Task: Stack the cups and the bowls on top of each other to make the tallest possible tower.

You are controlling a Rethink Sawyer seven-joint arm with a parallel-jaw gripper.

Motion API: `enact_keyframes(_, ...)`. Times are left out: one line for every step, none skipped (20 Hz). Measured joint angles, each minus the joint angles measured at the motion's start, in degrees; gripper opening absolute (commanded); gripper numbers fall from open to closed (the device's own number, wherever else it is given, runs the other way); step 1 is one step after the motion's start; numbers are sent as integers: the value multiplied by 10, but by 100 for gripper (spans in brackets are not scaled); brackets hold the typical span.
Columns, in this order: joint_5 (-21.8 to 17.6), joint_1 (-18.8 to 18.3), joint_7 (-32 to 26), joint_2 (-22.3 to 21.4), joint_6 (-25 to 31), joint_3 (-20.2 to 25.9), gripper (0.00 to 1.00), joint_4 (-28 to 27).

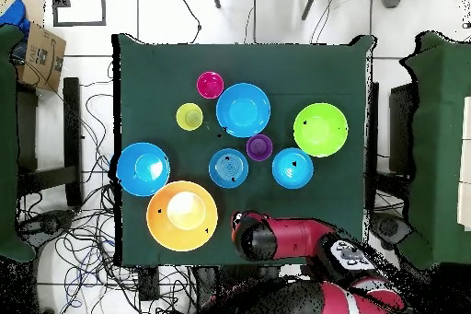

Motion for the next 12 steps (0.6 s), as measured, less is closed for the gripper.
enact_keyframes(5, 0, 0, -6, 0, 1, 100, 2)
enact_keyframes(7, 0, 0, -9, 0, 1, 100, 3)
enact_keyframes(9, 0, 0, -15, 0, 1, 100, 4)
enact_keyframes(12, 0, 0, -20, 0, 1, 100, 4)
enact_keyframes(14, 0, 0, -23, 0, 1, 100, 4)
enact_keyframes(16, 0, 0, -27, 0, 1, 100, 4)
enact_keyframes(20, 0, 0, -32, 0, 2, 100, 4)
enact_keyframes(27, -1, 0, -42, 0, 2, 100, 4)
enact_keyframes(30, -1, 0, -46, 0, 3, 100, 4)
enact_keyframes(32, -1, 0, -49, 0, 3, 100, 4)
enact_keyframes(35, -1, 0, -53, 0, 3, 100, 3)
enact_keyframes(41, -1, 0, -59, 0, 3, 100, 3)
